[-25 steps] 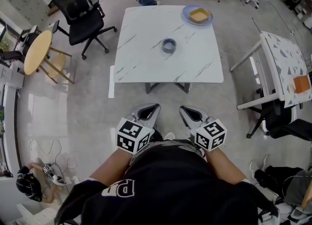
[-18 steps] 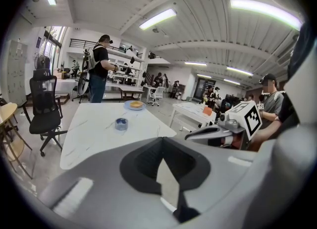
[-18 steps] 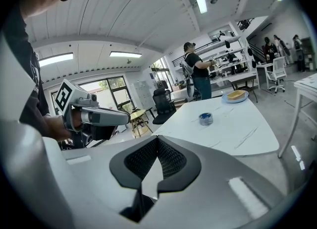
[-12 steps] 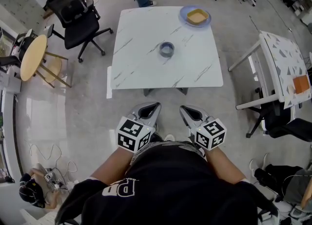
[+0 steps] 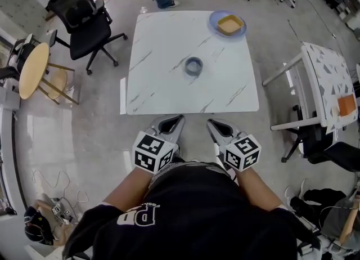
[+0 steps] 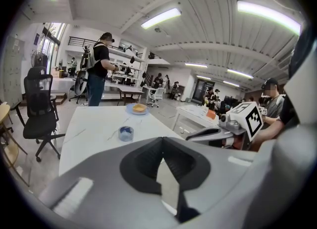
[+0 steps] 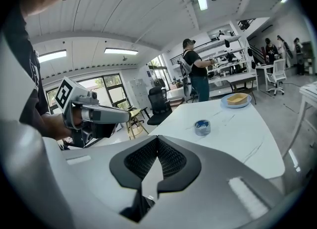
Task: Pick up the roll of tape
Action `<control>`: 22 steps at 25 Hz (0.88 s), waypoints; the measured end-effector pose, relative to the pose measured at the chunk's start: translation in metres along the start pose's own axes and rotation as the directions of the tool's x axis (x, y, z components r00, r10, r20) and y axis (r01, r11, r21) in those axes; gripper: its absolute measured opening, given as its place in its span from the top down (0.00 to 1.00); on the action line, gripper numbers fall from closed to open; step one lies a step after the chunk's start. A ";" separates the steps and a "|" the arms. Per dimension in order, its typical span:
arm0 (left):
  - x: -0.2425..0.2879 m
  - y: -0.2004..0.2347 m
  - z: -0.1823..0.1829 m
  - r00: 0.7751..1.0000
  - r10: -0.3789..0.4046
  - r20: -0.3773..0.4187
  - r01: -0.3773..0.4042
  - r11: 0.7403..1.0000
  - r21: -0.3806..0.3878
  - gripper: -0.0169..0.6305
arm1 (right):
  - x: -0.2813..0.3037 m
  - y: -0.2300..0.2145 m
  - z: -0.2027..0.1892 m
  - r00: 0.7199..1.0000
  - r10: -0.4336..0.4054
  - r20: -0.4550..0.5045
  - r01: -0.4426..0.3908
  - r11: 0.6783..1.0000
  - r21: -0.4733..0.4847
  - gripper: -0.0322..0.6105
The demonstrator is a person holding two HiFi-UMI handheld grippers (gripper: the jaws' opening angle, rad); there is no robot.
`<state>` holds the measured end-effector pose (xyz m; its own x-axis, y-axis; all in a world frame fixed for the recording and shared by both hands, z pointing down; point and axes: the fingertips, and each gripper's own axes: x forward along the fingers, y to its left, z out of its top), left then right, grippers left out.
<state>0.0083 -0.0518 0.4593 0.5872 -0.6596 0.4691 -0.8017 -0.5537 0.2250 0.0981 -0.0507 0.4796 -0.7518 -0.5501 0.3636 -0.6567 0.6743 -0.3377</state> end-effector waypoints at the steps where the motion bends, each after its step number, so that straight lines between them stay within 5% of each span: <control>1: 0.003 0.005 0.003 1.000 -0.003 0.000 0.003 1.000 0.002 0.89 | 0.005 -0.002 0.004 1.000 -0.003 0.000 0.003 1.000 -0.003 0.95; 22: 0.056 0.121 0.056 0.993 -0.109 -0.041 0.110 0.993 0.038 0.89 | 0.110 -0.048 0.062 0.992 -0.120 -0.039 0.120 0.993 0.003 0.95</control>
<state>-0.0494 -0.1845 0.4651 0.6657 -0.5741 0.4768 -0.7273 -0.6421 0.2423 0.0437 -0.1743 0.4821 -0.6647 -0.6074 0.4349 -0.7424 0.6018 -0.2942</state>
